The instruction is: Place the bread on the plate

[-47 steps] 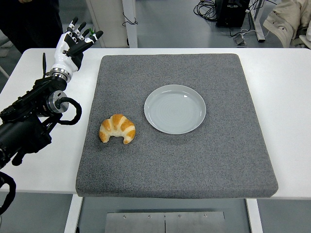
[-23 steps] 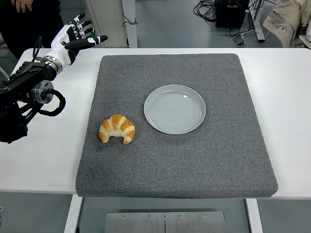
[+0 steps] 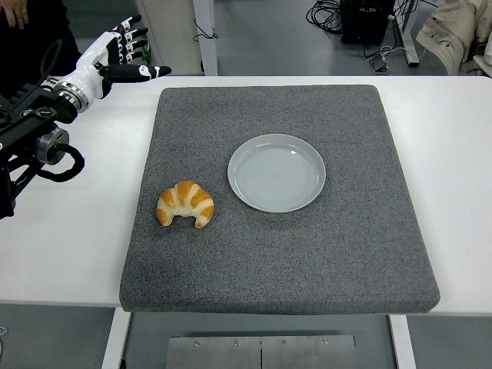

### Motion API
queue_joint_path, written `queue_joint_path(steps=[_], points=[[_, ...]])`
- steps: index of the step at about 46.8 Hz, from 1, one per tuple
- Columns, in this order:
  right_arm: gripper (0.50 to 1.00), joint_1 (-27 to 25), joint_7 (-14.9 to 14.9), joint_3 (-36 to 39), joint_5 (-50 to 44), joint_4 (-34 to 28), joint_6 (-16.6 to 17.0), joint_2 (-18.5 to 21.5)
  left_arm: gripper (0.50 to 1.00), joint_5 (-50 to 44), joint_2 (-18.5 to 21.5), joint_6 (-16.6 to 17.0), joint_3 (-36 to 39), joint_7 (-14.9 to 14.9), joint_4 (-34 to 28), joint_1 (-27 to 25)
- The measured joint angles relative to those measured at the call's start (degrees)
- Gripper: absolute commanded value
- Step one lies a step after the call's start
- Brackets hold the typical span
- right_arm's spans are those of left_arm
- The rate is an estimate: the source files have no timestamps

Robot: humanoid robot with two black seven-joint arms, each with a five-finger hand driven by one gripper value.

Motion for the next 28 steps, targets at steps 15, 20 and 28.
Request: queue_joint_path(steps=[15, 20, 28], points=[[1.0, 0.01, 0.0, 0.0, 0.0, 0.0, 0.01, 0.0, 0.961, 5.8, 5.24, 0.0, 2.27, -0.08, -6.75, 0.07], [1.0, 0.01, 0.0, 0.0, 0.0, 0.0, 0.02, 0.0, 0.963, 6.75, 5.55, 0.0, 2.83, -0.13, -7.44, -0.1], [1.0, 0.0, 0.0, 0.0, 0.0, 0.0, 0.03, 0.0, 0.968, 6.87, 6.53, -0.08, 2.85, -0.14, -9.46, -0.1]])
